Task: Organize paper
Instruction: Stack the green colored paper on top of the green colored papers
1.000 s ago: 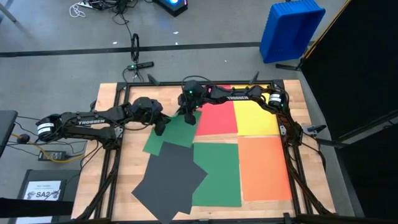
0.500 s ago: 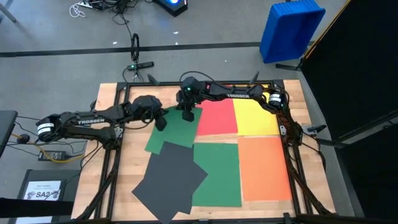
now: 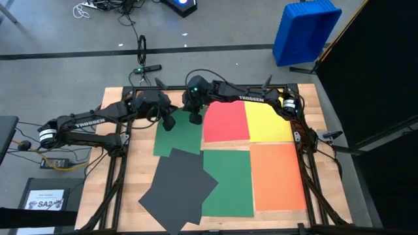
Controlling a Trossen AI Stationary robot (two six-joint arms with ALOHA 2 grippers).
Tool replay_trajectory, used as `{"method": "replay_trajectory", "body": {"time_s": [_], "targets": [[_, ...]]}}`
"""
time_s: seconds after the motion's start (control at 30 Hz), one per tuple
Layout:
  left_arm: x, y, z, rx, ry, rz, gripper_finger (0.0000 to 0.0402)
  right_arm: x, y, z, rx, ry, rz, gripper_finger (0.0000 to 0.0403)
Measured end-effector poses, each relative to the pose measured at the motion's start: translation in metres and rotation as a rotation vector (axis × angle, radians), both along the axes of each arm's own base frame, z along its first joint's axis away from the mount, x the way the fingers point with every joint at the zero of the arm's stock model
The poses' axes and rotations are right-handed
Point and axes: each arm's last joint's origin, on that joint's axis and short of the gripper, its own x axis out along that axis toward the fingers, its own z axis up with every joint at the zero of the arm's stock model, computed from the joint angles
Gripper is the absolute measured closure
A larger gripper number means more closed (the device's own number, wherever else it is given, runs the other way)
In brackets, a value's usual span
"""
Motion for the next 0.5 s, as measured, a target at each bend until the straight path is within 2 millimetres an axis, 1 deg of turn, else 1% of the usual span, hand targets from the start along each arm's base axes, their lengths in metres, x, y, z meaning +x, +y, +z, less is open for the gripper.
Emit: {"method": "replay_trajectory", "body": {"time_s": [0.1, 0.27, 0.37, 0.5], "targets": [[0.0, -0.001, 0.004, -0.001, 0.009, -0.008, 0.0402, -0.001, 0.009, 0.003, 0.003, 0.05, 0.028, 0.0403], [0.001, -0.003, 0.016, 0.018, 0.005, -0.021, 0.0402, 0.0, 0.023, 0.012, 0.016, 0.079, 0.074, 0.0403], [0.0, -0.003, 0.03, 0.031, 0.008, -0.009, 0.0402, -0.002, 0.03, 0.018, 0.057, 0.097, 0.121, 0.0403], [-0.004, -0.004, 0.055, 0.045, -0.005, 0.0, 0.0402, -0.004, 0.041, 0.022, 0.092, 0.137, 0.16, 0.0403]]}}
